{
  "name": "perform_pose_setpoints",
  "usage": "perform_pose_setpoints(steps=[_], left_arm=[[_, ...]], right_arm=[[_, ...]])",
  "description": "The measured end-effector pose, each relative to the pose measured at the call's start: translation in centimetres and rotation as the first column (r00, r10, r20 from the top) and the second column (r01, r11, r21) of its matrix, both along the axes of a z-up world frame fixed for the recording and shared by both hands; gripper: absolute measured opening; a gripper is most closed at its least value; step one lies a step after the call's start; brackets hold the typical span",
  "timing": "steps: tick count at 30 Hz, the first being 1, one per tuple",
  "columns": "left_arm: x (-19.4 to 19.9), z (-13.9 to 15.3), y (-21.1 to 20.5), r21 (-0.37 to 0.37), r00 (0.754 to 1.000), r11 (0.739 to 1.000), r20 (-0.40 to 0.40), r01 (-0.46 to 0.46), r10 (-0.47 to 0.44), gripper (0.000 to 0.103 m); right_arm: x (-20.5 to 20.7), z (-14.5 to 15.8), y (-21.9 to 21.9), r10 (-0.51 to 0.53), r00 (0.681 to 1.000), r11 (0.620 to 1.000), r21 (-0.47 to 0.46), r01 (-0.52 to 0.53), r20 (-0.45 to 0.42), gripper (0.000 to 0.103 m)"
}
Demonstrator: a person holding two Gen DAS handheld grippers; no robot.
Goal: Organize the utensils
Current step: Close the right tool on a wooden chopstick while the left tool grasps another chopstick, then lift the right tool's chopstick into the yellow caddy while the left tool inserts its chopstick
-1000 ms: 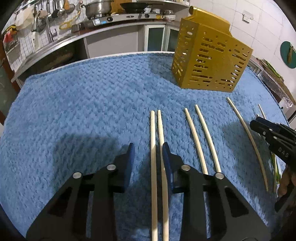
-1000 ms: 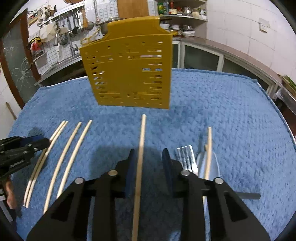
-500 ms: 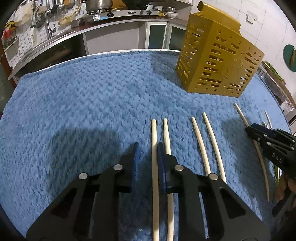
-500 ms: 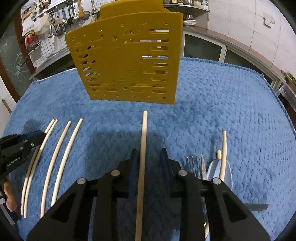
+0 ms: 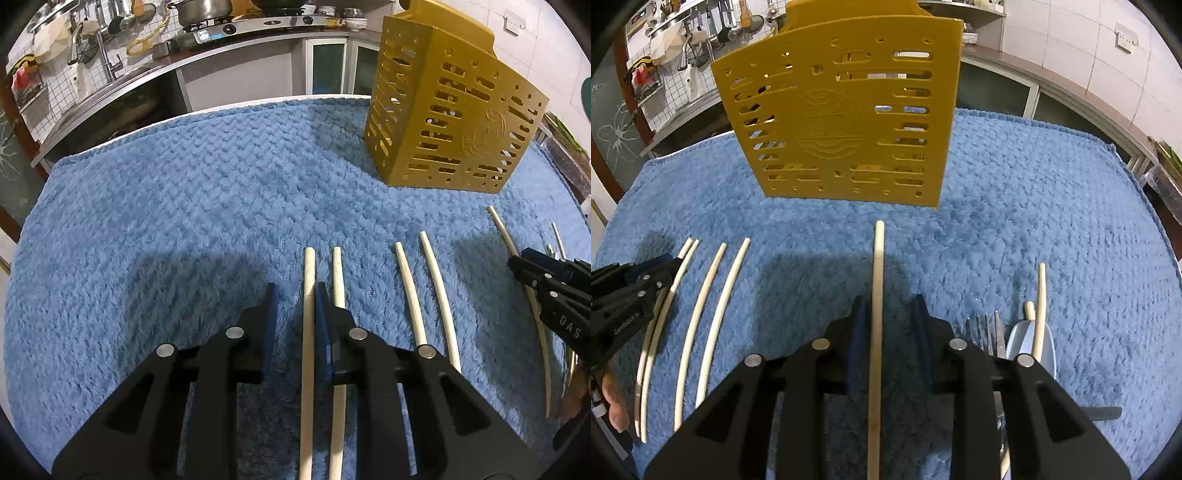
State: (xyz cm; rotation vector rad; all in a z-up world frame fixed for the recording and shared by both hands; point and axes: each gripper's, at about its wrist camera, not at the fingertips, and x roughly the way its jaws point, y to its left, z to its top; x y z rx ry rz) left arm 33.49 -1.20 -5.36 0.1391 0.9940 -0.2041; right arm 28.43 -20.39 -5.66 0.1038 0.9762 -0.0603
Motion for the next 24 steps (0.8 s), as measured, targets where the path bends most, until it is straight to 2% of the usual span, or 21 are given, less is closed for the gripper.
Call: perform_pose_setpoints(steps=[4, 9, 15, 24], left_arm=[[-0.1, 0.1, 0.6, -0.022, 1.0, 1.0, -0.005, -0.007, 0.007, 0.017], [0.5, 0.2, 1.2, -0.051, 0.999, 0.998, -0.034, -0.024, 0.022, 0.005], [0.8, 0.4, 2.4, -0.124, 0.997, 0.991, -0.065, -0.054, 0.046, 0.004], [-1.4, 2.5, 2.5, -0.134, 0.998, 0.99, 0.018, -0.052, 0.055, 0.004]], right_arm=[[0.7, 0.2, -0.1, 0.003, 1.0, 1.0, -0.006, -0.003, -0.015, 0.026], [1.8, 0.5, -0.4, 0.013, 0.999, 1.0, 0.003, -0.013, -0.048, 0.017], [2.6, 0.6, -1.3, 0.035, 0.997, 0.998, 0.048, -0.031, -0.072, 0.007], [1.4, 1.5, -3.9, 0.024, 1.0, 0.988, 0.15, -0.025, 0.006, 0.006]])
